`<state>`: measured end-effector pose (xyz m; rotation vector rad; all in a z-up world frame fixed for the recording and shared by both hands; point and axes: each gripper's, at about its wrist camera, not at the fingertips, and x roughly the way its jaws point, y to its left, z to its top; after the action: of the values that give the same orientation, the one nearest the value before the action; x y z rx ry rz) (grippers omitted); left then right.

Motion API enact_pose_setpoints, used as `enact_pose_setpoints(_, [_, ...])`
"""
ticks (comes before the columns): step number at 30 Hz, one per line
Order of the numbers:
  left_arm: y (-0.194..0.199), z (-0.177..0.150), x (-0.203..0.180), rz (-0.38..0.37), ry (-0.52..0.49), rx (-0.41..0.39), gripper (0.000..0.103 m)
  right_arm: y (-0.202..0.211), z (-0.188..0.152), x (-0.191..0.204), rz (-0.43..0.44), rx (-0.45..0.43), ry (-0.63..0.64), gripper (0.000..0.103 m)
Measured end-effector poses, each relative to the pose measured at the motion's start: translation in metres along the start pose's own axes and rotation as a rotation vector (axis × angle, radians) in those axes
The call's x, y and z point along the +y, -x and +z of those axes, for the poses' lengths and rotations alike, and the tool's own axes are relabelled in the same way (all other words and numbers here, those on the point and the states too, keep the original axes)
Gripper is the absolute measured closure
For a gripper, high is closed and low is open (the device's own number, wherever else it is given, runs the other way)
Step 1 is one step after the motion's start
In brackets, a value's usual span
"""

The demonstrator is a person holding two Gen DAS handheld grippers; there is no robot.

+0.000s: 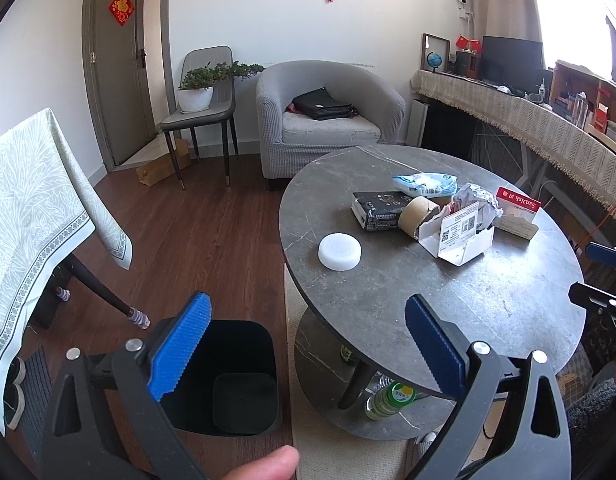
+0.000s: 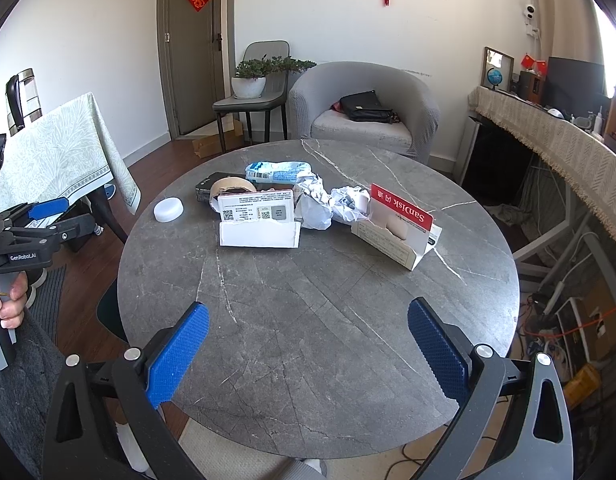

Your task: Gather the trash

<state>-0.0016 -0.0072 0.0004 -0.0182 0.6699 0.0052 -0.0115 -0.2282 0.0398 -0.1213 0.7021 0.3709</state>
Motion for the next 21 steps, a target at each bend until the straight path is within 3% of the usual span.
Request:
enact_pose_setpoints(4, [0.002,0.002,0.004,-0.041,0.01,0.0,0.004,0.009,0.001,-0.002,0.004,-0.036,-0.009,0.003])
enact_pose_setpoints(10, [0.006,0.011,0.001,-0.098,-0.057,-0.032,0.005,0.021,-0.001,-0.01,0.038,-0.066,-0.086,0.003])
enact_pose_setpoints(13, [0.001,0.019,-0.003,-0.142,-0.091,-0.022,0.02,0.02,-0.002,-0.015,0.057,-0.077,-0.117,0.003])
enact_pose_setpoints(21, [-0.035,0.026,-0.016,-0.203,-0.2,0.028,0.029,0.013,-0.002,-0.022,0.126,-0.077,-0.177,0.003])
